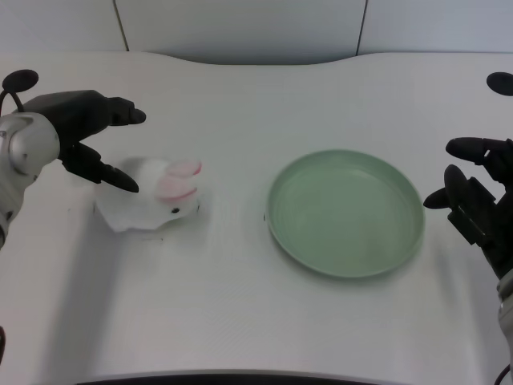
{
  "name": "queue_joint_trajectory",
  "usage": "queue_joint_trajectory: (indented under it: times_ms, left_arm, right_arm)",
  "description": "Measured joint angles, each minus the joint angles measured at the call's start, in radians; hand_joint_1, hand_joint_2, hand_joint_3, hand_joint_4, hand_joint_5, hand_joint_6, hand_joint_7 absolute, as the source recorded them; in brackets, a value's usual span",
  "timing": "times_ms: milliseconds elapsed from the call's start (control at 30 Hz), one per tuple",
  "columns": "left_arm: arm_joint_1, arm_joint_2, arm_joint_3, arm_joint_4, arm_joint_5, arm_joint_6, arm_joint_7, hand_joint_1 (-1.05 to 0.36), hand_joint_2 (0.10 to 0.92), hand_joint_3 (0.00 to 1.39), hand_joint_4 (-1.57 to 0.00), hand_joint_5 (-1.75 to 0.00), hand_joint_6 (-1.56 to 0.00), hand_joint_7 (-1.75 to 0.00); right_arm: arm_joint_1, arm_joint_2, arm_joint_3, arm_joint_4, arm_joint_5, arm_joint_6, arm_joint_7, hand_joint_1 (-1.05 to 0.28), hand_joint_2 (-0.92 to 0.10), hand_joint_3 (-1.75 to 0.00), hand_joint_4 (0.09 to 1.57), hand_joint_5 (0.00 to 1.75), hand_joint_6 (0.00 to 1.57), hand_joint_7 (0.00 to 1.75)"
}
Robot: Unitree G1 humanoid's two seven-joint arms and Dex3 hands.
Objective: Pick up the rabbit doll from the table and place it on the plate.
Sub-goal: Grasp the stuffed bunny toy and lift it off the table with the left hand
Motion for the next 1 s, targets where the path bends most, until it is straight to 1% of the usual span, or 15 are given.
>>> queue_joint_trajectory:
  times_ms: [133, 233, 367, 433, 500, 733, 900, 967, 1000]
  left_arm:
    - [-0.027, -0.016, -0.012, 0.059, -0.003, 0.005, 0.0, -0.94, 0.827, 0.0, -0.06, -0.39, -0.28, 0.0]
    - [-0.045, -0.038, -0.025, 0.111, -0.004, 0.024, -0.048, -0.94, 0.829, 0.0, -0.05, -0.38, -0.27, 0.0]
    - [-0.053, -0.042, -0.027, 0.139, -0.014, 0.034, -0.08, -0.94, 0.814, 0.0, -0.04, -0.37, -0.26, 0.0]
    - [-0.06, -0.042, -0.026, 0.147, -0.028, 0.036, -0.089, -0.93, 0.806, 0.0, -0.04, -0.37, -0.26, 0.0]
    - [-0.065, -0.043, -0.026, 0.16, -0.036, 0.037, -0.097, -0.93, 0.812, 0.0, -0.04, -0.37, -0.26, 0.0]
    - [-0.076, -0.06, -0.048, 0.21, -0.034, 0.038, -0.107, -0.9, 0.834, 0.01, -0.06, -0.37, -0.27, -0.01]
    - [-0.093, -0.076, -0.052, 0.245, -0.035, 0.077, -0.106, -0.88, 0.838, 0.0, -0.1, -0.34, -0.29, -0.01]
    - [-0.095, -0.084, -0.057, 0.257, -0.033, 0.084, -0.101, -0.87, 0.844, 0.01, -0.1, -0.32, -0.29, -0.01]
    - [-0.096, -0.087, -0.06, 0.263, -0.032, 0.089, -0.099, -0.87, 0.843, 0.0, -0.1, -0.31, -0.29, -0.01]
  right_arm:
    - [0.002, 0.0, 0.001, -0.007, 0.0, 0.002, -0.002, -0.31, -0.92, -0.52, 0.45, 1.65, 0.4, 1.41]
    - [0.005, 0.001, 0.002, -0.009, 0.0, 0.002, -0.002, -0.31, -0.92, -0.51, 0.43, 1.64, 0.4, 1.41]
    - [0.011, 0.001, 0.002, -0.01, 0.001, 0.002, -0.001, -0.31, -0.92, -0.54, 0.42, 1.65, 0.4, 1.41]
    - [0.011, 0.001, 0.002, -0.01, 0.008, 0.001, 0.003, -0.31, -0.92, -0.55, 0.42, 1.65, 0.4, 1.41]
    - [0.011, 0.001, 0.002, -0.009, 0.009, 0.0, 0.008, -0.31, -0.92, -0.54, 0.43, 1.65, 0.4, 1.4]
    - [0.011, 0.001, 0.002, -0.01, 0.01, 0.001, 0.007, -0.31, -0.92, -0.55, 0.43, 1.64, 0.4, 1.39]
    - [0.011, 0.0, 0.002, -0.01, 0.01, 0.001, 0.007, -0.3, -0.92, -0.56, 0.43, 1.64, 0.41, 1.39]
    - [0.011, 0.0, 0.001, -0.009, 0.012, 0.001, 0.011, -0.31, -0.92, -0.56, 0.44, 1.64, 0.41, 1.39]
    - [0.011, -0.001, 0.001, -0.008, 0.013, 0.001, 0.015, -0.31, -0.92, -0.56, 0.44, 1.64, 0.41, 1.39]
